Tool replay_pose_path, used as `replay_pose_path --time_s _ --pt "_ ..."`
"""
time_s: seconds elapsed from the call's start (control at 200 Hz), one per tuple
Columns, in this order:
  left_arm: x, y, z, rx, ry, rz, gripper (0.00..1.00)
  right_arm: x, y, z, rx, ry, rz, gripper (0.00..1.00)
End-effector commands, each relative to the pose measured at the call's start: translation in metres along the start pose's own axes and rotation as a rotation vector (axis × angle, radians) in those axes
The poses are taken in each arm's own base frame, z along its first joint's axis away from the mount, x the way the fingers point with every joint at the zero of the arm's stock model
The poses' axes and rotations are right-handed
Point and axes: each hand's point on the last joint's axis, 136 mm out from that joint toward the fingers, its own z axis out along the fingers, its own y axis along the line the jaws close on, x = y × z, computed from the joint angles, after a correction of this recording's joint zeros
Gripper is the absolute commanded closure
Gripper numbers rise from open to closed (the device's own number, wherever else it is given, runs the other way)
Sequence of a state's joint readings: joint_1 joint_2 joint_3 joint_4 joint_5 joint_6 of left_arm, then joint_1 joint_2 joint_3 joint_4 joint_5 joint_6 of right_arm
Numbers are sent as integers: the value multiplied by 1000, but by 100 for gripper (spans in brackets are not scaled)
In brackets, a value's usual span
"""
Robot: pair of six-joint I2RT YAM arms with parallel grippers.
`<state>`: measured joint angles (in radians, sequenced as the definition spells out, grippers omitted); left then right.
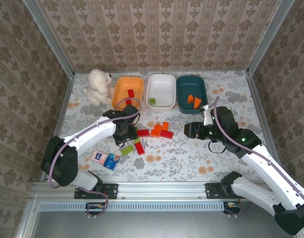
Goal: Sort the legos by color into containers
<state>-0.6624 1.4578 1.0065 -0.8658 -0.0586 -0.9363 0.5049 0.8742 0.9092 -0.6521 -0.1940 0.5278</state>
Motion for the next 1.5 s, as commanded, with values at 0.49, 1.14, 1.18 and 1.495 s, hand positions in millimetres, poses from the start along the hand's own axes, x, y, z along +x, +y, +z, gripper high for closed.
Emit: replay_pose_path --time_s 0.49,1.14,1.18,1.495 --pt "42 18 7 8 213 488 40 -1 8 17 -41 31 17 33" --pt "32 24 50 -83 271 643 30 -9 14 26 -44 59 13 33" --pt "31 24 51 -82 267 644 30 -9 14 26 -43 61 14 33" --pt "50 19 64 -34 305 558 43 -13 16 31 -41 69 8 33"
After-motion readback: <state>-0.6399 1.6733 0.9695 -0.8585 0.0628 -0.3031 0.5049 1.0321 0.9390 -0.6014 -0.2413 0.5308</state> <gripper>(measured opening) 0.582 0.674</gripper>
